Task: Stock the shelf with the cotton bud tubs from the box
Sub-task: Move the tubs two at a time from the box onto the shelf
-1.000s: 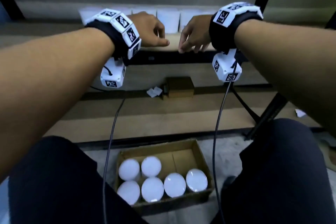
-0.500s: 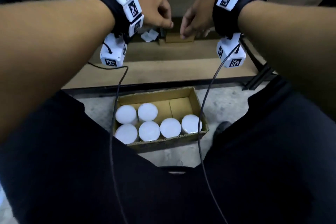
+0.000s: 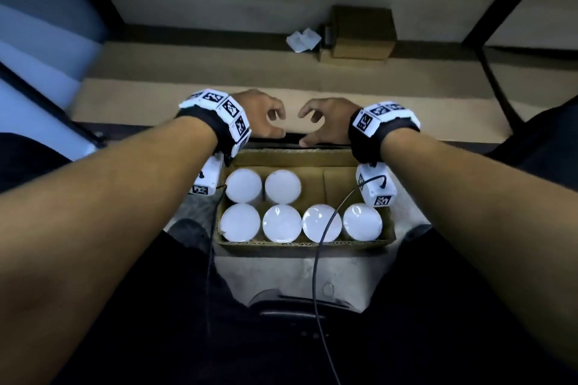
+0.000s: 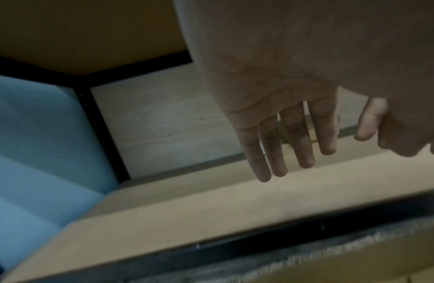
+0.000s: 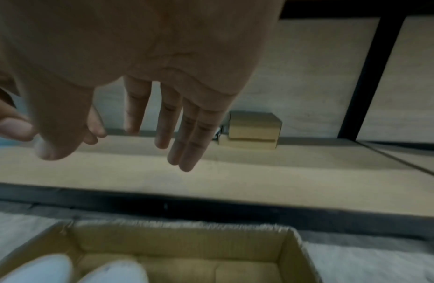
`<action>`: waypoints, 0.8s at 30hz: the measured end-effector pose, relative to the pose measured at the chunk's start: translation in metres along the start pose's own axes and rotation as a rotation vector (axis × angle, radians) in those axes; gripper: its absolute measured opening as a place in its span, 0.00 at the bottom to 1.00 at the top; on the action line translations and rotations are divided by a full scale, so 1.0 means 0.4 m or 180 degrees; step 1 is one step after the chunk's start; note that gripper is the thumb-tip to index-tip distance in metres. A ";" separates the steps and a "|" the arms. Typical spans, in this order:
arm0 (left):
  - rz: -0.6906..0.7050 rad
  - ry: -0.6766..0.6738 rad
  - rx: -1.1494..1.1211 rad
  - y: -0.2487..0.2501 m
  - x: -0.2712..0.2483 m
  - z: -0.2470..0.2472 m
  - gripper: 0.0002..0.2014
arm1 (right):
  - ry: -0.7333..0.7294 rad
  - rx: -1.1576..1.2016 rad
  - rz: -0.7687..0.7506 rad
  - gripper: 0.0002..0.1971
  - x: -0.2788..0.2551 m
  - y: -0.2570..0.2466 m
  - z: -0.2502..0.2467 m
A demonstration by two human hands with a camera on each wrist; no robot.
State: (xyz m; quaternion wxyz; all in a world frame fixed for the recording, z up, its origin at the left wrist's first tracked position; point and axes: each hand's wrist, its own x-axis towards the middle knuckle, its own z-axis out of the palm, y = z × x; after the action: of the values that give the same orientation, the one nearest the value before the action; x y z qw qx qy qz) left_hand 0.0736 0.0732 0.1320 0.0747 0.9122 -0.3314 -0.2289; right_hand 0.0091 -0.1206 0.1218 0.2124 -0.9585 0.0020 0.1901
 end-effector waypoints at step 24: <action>-0.0482 -0.0437 -0.0304 -0.207 0.010 0.417 0.46 | -0.0619 0.0110 0.0332 0.58 0.115 0.037 0.448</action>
State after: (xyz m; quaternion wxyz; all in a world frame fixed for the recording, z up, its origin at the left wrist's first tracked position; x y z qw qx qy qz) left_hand 0.0456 0.1370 -0.0409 0.0777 0.9123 -0.2545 -0.3114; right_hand -0.0147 -0.0576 -0.0511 0.2179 -0.9303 0.0346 0.2929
